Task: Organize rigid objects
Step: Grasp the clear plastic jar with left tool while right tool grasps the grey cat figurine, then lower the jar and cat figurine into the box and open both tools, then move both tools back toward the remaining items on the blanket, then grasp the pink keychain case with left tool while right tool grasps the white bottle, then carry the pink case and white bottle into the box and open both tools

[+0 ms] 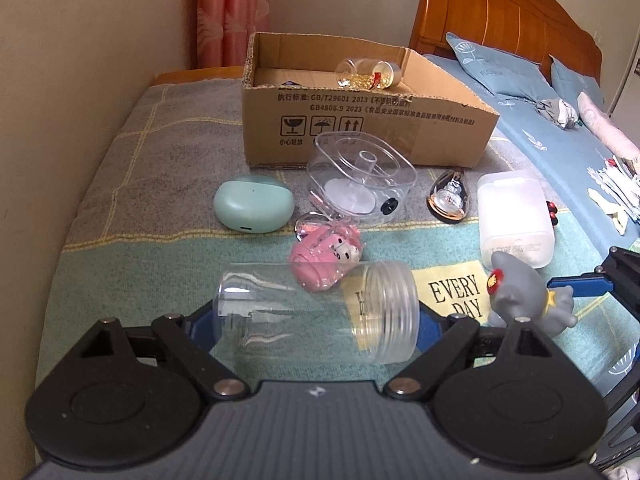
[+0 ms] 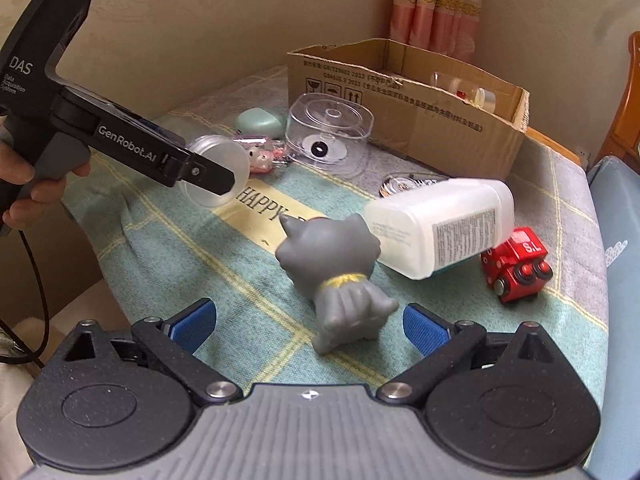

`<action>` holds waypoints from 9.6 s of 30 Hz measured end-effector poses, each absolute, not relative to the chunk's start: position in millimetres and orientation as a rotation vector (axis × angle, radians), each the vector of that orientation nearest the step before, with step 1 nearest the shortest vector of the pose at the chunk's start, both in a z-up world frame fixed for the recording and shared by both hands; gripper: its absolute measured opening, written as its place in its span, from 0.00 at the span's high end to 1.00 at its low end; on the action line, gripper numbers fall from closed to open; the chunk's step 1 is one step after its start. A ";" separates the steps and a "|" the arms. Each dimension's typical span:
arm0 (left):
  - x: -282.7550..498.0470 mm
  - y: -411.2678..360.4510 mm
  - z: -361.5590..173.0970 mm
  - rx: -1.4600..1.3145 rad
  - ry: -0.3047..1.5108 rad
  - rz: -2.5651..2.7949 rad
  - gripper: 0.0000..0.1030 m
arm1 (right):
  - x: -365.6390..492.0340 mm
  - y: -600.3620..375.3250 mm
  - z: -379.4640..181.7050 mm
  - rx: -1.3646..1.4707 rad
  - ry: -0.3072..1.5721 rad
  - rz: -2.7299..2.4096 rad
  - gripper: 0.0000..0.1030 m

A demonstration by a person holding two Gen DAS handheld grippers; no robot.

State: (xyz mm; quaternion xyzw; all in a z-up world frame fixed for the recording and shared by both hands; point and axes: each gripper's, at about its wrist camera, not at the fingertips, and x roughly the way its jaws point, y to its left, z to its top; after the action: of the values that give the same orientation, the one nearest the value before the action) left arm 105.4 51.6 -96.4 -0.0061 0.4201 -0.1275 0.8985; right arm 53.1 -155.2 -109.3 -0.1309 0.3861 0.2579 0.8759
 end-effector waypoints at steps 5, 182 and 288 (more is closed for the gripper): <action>105.4 53.4 -96.6 -0.020 0.870 -0.274 0.13 | 57.7 -141.8 -110.3 -0.317 0.816 0.538 0.01; 137.3 42.4 -73.2 0.022 0.840 -0.199 0.02 | 151.8 -182.0 -82.4 -0.008 0.967 0.400 0.00; 120.8 27.7 -15.3 0.254 0.862 -0.343 0.52 | 129.5 -153.6 -42.3 -0.332 0.830 0.523 0.16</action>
State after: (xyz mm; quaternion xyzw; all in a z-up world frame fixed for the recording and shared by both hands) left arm 120.8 27.7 -15.3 0.1220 0.4144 -0.1649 0.8867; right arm 129.5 -153.6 -42.3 -0.1586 0.3967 0.2499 0.8689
